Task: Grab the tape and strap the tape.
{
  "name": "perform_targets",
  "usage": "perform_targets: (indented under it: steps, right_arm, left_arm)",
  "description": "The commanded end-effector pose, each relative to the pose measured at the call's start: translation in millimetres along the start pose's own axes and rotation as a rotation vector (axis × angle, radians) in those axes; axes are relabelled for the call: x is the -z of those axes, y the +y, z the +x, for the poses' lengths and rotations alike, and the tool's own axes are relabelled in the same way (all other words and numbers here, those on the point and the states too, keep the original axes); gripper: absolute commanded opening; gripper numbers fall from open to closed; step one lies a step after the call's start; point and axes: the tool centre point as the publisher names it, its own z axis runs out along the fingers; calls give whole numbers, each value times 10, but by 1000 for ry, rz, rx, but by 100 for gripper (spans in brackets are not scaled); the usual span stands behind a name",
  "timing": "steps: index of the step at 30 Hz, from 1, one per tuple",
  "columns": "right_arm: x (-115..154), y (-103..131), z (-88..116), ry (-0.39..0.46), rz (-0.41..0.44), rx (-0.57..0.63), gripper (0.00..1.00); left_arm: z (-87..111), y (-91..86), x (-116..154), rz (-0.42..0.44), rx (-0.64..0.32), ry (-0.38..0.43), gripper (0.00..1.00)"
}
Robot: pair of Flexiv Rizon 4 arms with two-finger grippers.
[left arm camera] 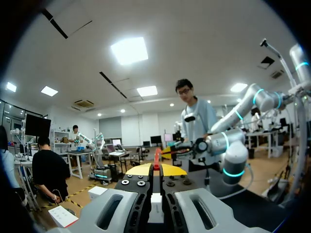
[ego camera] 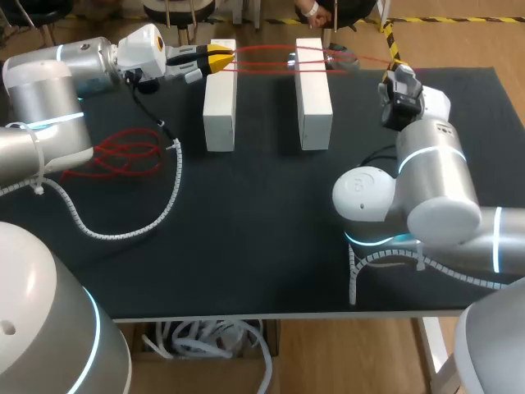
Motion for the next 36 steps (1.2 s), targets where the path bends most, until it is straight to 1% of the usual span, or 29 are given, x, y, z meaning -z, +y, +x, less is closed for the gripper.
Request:
perform_targets:
  steps: [1,2,4,7,9,11,12,14,15,16,17,18,20,36]
  right_arm:
    - [16,11,22,-7,3,3,7]
    - [17,11,21,-7,3,3,7]
    - [18,11,19,-7,3,4,0]
    - [19,11,19,-5,2,13,0]
    - [20,5,18,-2,-22,52,0]
    - [14,-7,18,-11,-57,111,0]
    - [9,-15,20,-9,-61,145,0]
    - [-12,-31,16,-5,-90,248,0]
    - [-13,-34,1,-20,-90,311,0]
    - [-23,-34,5,-29,-105,344,0]
    - [-24,-41,-6,-34,-67,403,0]
    - [-25,-45,10,-51,-115,383,0]
    - [-20,-71,49,-100,-85,410,0]
    - [-20,-71,49,-100,-85,410,0]
  left_arm:
    - [0,8,-2,1,-1,0,0]
    - [0,8,-2,1,-1,0,0]
    - [0,8,-2,1,-1,0,0]
    - [0,8,-2,1,-1,0,0]
    - [0,8,-2,1,-1,0,0]
    - [0,8,-2,1,-1,0,0]
    - [0,8,-2,1,-1,0,0]
    - [0,8,-2,1,-1,0,0]
    - [0,8,-2,1,-1,0,0]
    - [0,8,-2,1,-1,0,0]
    - [0,8,-2,1,-1,0,0]
    - [0,8,-2,1,-1,0,0]
    - [0,8,-2,1,-1,0,0]
    - [0,8,-2,1,-1,0,0]
